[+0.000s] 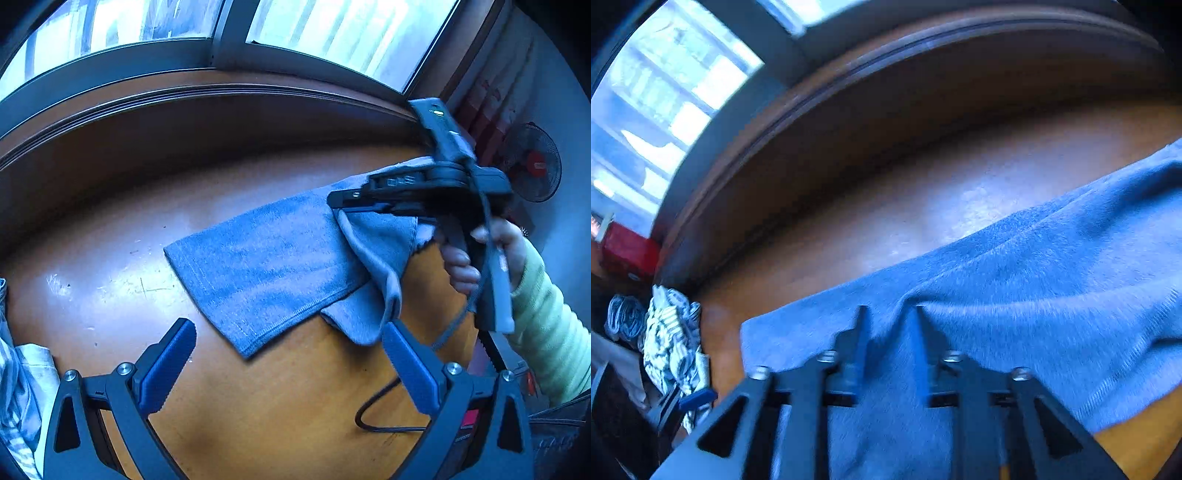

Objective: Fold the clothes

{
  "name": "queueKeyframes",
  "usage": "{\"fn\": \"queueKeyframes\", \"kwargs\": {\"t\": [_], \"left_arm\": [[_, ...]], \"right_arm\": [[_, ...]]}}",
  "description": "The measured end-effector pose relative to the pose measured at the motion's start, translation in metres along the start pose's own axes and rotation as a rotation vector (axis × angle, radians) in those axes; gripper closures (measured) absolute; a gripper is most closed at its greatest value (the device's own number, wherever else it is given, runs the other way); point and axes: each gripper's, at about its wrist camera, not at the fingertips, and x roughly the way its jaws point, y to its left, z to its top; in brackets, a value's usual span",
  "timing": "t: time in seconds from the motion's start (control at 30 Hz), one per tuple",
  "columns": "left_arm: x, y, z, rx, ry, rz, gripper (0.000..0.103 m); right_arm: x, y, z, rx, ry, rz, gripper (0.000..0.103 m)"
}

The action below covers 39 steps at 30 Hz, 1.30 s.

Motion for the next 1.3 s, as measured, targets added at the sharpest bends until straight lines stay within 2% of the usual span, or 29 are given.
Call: {"fn": "queueKeyframes", "kwargs": {"t": [0.1,0.33,0.6,0.77,0.9,1.13,1.2,1.23,1.3], "left_arm": [[-0.004,0.003,-0.003,-0.017,-0.008,0.018,0.000],[-0.012,0.003,-0.021,-0.074,-0.004,0.075,0.000],[-0.023,-0.022,-0.028,-0.069,-0.001,0.154,0.000],[-0.026,-0.037,-0.029,-0.019,-0.007,0.139,0.000],[-0.023,-0.044,-0.024,0.027,-0.003,0.064,0.000],[-0.012,-0.047,-0.005,0.137,0.046,-0.120,0.002],[0.001,-0.047,0.002,0.148,0.080,-0.147,0.002],[0.006,-0.045,0.005,0.144,0.091,-0.162,0.005],[0.018,-0.041,0.012,0.127,0.116,-0.197,0.028]], "right_arm": [[-0.024,0.008,-0.016,-0.067,-0.054,-0.009,0.058],[-0.070,0.017,-0.061,-0.183,-0.120,-0.050,0.057],[-0.110,-0.006,-0.101,-0.169,-0.164,0.032,0.052],[-0.102,0.000,-0.120,-0.165,-0.172,-0.012,0.051],[-0.092,0.009,-0.137,-0.136,-0.184,-0.015,0.051],[-0.065,0.045,-0.163,-0.150,-0.210,-0.125,0.051],[-0.057,0.055,-0.170,-0.165,-0.213,-0.170,0.051],[-0.054,0.059,-0.172,-0.169,-0.218,-0.183,0.051],[-0.048,0.066,-0.173,-0.165,-0.228,-0.201,0.051]]}}
